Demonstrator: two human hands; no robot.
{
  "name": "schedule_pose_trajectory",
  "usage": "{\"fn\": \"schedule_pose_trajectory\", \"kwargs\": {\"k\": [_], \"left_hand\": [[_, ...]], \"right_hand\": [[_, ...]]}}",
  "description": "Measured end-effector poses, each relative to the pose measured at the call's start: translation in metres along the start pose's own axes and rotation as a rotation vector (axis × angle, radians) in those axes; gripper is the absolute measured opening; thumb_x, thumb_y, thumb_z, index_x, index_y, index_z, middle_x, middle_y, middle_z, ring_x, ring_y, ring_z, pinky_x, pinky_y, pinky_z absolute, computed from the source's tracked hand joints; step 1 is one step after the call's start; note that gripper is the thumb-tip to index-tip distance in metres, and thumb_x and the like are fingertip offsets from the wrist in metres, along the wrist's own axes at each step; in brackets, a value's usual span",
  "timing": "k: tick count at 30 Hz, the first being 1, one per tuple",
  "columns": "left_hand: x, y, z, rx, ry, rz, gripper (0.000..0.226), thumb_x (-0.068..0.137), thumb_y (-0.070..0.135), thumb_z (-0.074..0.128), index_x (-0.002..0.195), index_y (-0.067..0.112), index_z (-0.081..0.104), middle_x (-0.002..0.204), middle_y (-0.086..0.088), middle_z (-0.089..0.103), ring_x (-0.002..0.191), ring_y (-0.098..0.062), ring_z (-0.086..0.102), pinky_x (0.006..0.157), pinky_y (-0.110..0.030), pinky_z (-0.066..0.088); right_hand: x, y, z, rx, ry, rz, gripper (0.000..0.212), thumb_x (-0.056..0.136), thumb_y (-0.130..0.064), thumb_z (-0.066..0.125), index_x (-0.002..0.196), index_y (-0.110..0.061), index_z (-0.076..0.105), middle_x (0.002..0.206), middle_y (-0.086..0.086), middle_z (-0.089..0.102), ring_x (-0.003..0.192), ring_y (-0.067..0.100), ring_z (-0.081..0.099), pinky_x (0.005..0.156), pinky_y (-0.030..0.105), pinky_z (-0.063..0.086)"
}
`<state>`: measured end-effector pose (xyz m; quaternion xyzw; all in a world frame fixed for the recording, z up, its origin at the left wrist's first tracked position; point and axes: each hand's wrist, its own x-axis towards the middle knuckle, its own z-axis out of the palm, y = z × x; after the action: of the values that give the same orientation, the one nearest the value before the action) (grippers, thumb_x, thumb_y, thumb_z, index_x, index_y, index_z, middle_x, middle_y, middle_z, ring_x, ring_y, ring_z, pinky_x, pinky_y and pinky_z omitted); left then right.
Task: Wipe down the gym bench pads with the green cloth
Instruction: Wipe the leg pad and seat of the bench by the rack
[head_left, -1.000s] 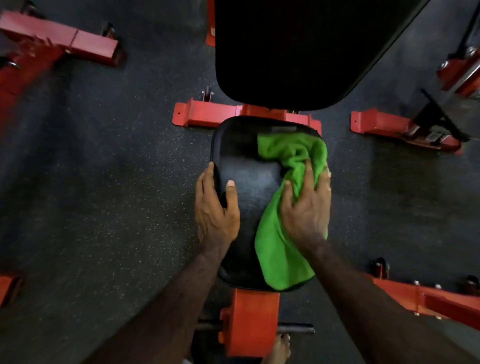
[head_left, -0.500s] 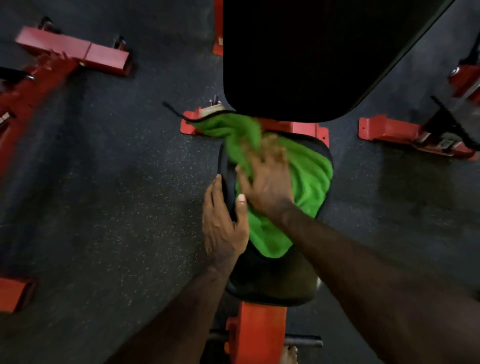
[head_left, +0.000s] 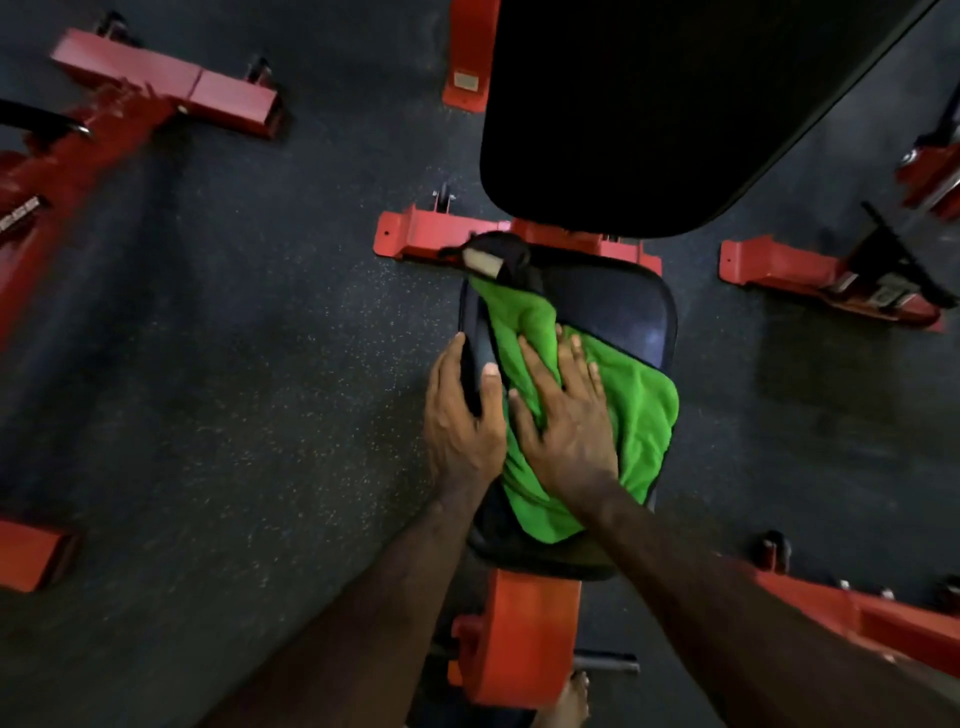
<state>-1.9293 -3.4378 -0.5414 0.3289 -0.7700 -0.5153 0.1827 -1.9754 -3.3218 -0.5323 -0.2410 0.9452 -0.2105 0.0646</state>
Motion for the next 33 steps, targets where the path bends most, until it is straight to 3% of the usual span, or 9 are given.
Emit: {"fn": "schedule_pose_trajectory", "kwargs": {"k": [5,10,13,16,18,22,26,30,33], "left_hand": [[-0.019,-0.007,-0.026,-0.095,0.014,-0.252,0.066,0.091,0.054,0.055,0.146,0.017,0.055,0.135,-0.005,0.066,0.121,-0.019,0.064,0.103,-0.037,0.053],[-0.074,-0.017,-0.068,-0.038,-0.141,-0.466,0.062,0.082,0.054,0.043,0.129,0.018,0.063,0.113,-0.007,0.072,0.105,-0.03,0.066,0.096,-0.044,0.052],[-0.097,-0.023,-0.091,-0.083,-0.228,-0.632,0.04,0.085,0.044,0.051,0.114,0.022,0.068,0.106,-0.004,0.074,0.105,-0.032,0.068,0.096,-0.047,0.053],[-0.105,0.004,-0.118,-0.179,-0.27,-0.691,0.011,0.1,0.015,0.06,0.1,0.022,0.068,0.091,0.002,0.075,0.09,-0.024,0.071,0.08,-0.033,0.055],[-0.109,0.032,-0.137,-0.271,-0.269,-0.727,0.014,0.101,0.01,0.059,0.104,0.019,0.07,0.094,-0.001,0.077,0.087,-0.014,0.073,0.078,-0.027,0.057],[-0.113,0.099,-0.175,-0.441,-0.218,-0.876,0.016,0.102,0.02,0.059,0.109,0.014,0.071,0.107,-0.017,0.076,0.1,-0.031,0.072,0.095,-0.048,0.057],[-0.106,0.166,-0.216,-0.615,-0.228,-0.935,0.035,0.098,0.032,0.064,0.123,0.009,0.07,0.12,-0.021,0.073,0.108,-0.032,0.07,0.1,-0.049,0.056],[-0.109,0.226,-0.262,-0.707,-0.273,-0.896,0.035,0.096,0.03,0.069,0.121,0.006,0.072,0.109,-0.015,0.077,0.09,-0.023,0.075,0.078,-0.035,0.06],[-0.117,0.262,-0.291,-0.731,-0.328,-0.867,0.031,0.093,0.031,0.073,0.113,0.007,0.076,0.106,-0.014,0.078,0.086,-0.02,0.076,0.076,-0.034,0.059]], "right_hand": [[-0.077,-0.015,0.015,0.006,-0.133,-0.094,0.067,0.097,-0.037,0.053,0.161,-0.032,0.033,0.174,0.006,0.011,0.161,0.025,0.006,0.129,0.046,0.013],[-0.148,-0.037,0.025,0.004,-0.259,-0.179,0.076,0.079,-0.016,0.059,0.152,-0.032,0.044,0.174,0.002,0.009,0.161,0.02,0.003,0.129,0.042,0.017],[-0.164,-0.052,0.006,0.127,-0.376,-0.107,0.082,0.077,-0.002,0.057,0.154,-0.03,0.047,0.172,-0.004,0.006,0.16,0.011,-0.002,0.129,0.036,0.009],[-0.167,-0.072,-0.026,0.319,-0.471,0.042,0.076,0.079,-0.006,0.047,0.15,-0.029,0.055,0.164,-0.003,0.027,0.156,0.013,0.022,0.126,0.022,0.018],[-0.166,-0.092,-0.057,0.398,-0.487,0.089,0.074,0.076,-0.014,0.043,0.147,-0.028,0.059,0.16,0.002,0.041,0.151,0.014,0.036,0.123,0.019,0.024],[-0.163,-0.144,-0.127,0.42,-0.449,0.098,0.071,0.078,0.0,0.056,0.144,-0.025,0.061,0.157,-0.003,0.041,0.145,0.008,0.039,0.119,0.01,0.023],[-0.156,-0.198,-0.199,0.414,-0.4,0.121,0.072,0.08,0.001,0.063,0.143,-0.035,0.062,0.16,-0.006,0.043,0.145,0.004,0.04,0.112,0.002,0.02],[-0.16,-0.253,-0.259,0.463,-0.325,0.207,0.068,0.078,-0.004,0.063,0.136,-0.038,0.067,0.158,-0.007,0.048,0.14,0.01,0.05,0.117,0.029,0.041],[-0.17,-0.287,-0.289,0.548,-0.256,0.192,0.063,0.075,-0.007,0.064,0.131,-0.034,0.071,0.153,-0.016,0.051,0.133,0.006,0.056,0.11,0.033,0.049]]}}
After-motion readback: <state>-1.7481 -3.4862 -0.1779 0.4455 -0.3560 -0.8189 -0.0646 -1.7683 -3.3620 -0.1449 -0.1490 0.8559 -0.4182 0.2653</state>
